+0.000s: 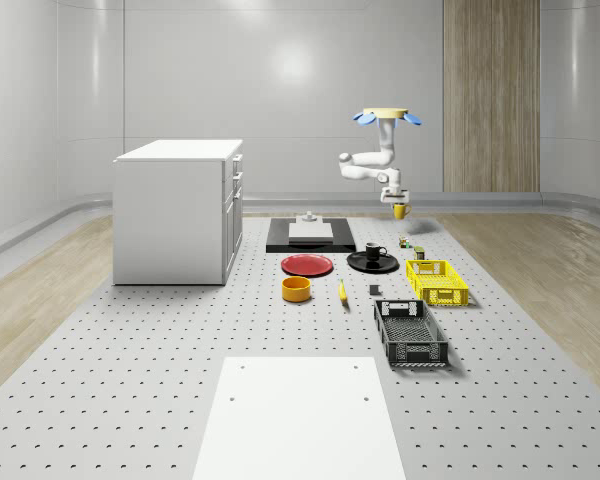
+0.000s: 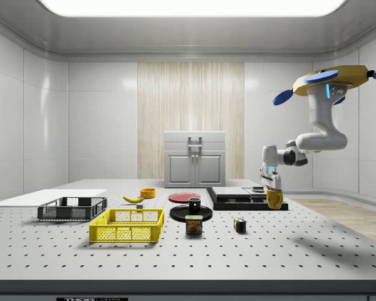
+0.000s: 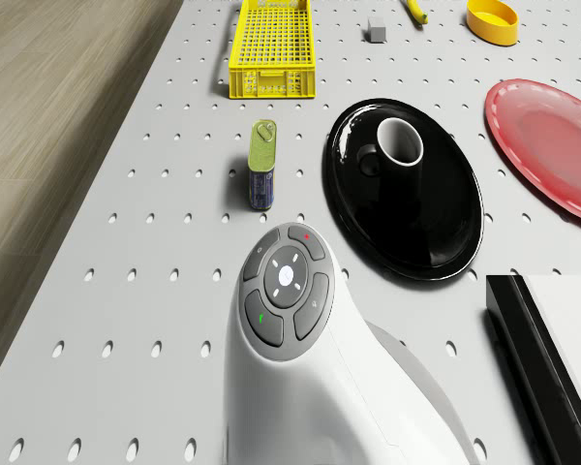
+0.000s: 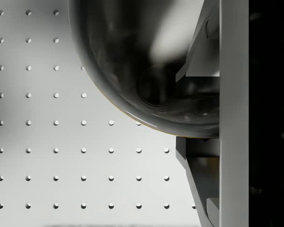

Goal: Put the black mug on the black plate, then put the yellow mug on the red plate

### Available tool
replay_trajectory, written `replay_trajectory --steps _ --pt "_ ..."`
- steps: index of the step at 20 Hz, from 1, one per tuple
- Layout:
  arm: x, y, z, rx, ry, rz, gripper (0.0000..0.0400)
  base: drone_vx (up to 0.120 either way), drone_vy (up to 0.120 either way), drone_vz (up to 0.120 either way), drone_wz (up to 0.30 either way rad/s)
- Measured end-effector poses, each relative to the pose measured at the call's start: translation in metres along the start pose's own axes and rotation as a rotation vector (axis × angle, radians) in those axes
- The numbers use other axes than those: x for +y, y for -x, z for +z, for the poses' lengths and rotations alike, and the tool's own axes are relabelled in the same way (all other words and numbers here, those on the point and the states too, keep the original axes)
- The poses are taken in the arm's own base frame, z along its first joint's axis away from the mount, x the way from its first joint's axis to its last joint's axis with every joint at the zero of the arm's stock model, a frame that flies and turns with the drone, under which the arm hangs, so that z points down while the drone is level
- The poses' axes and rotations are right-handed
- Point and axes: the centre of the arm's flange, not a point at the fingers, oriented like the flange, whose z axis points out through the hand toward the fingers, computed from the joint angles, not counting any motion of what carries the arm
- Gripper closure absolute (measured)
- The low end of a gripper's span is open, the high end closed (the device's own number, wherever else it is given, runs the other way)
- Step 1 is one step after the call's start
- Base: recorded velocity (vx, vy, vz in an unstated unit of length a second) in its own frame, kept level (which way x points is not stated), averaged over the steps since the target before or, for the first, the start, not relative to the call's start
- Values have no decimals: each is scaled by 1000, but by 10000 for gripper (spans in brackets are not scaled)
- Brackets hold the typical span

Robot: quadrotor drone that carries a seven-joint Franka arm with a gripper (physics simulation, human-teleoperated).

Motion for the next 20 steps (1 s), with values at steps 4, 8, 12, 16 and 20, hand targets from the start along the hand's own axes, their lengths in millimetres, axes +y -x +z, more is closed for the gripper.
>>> replay_trajectory --steps 4,8,12,16,20 --pt "0 0 0 0 0 0 300 120 -120 0 0" --pt "0 0 0 0 0 0 300 120 -120 70 0" --pt "0 0 0 0 0 0 300 120 -120 30 0" --pt "0 0 -1 0 0 0 300 120 -120 0 0" --pt "0 0 -1 0 0 0 300 120 -120 0 0"
